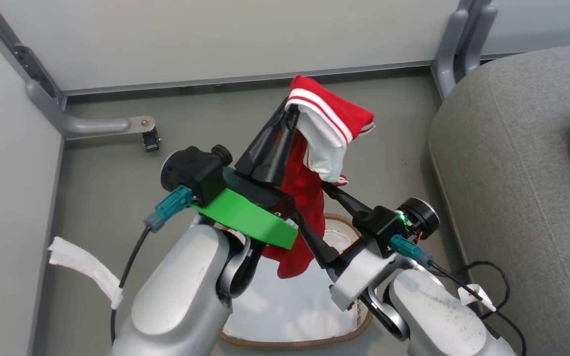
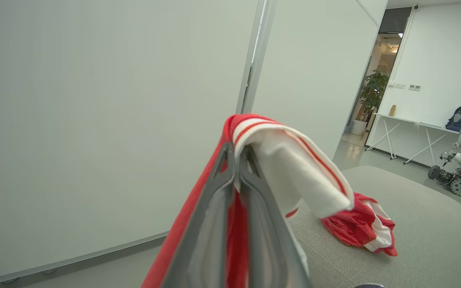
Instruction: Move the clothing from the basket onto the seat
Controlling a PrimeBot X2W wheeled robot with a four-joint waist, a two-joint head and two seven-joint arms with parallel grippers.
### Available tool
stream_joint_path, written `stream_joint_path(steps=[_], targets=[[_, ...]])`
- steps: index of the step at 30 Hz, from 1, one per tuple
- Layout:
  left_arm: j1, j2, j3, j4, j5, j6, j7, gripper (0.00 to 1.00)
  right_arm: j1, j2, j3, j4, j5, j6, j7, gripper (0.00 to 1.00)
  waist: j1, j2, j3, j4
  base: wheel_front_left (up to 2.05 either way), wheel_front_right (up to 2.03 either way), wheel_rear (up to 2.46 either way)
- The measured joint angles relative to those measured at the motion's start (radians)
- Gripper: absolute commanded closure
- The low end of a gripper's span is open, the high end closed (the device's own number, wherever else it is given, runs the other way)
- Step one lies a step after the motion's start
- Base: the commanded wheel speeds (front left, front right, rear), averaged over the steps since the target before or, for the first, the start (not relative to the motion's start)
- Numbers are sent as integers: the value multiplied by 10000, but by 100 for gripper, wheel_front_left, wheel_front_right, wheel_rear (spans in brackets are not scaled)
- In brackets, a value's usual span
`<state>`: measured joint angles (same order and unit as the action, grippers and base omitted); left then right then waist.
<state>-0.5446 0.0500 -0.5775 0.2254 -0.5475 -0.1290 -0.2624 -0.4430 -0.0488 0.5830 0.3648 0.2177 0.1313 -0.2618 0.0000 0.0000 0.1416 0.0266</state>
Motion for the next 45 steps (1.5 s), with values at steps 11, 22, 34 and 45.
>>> stream_joint_path(steps=[11, 22, 34, 45], targets=[[-250, -2, -1032, -286, -447, 146, 2, 100, -549, 2, -497, 842, -96, 0, 0, 0, 0, 0, 69, 496, 0, 0, 0], [-393, 0, -1467, -535, -752, 318, 2, 100, -720, 4, -525, 2138, 44, 0, 0, 100, 0, 0, 29, 817, 0, 0, 0], [-361, -4, -1022, -251, -600, 416, 0, 100, -389, 4, -723, 1791, 192, 0, 0, 100, 0, 0, 122, 469, 0, 0, 0], [288, -10, -88, 863, 215, 437, -17, 0, 708, 0, -1749, 222, -35, 0, 2, 100, 0, 0, 179, -423, 0, 0, 0]])
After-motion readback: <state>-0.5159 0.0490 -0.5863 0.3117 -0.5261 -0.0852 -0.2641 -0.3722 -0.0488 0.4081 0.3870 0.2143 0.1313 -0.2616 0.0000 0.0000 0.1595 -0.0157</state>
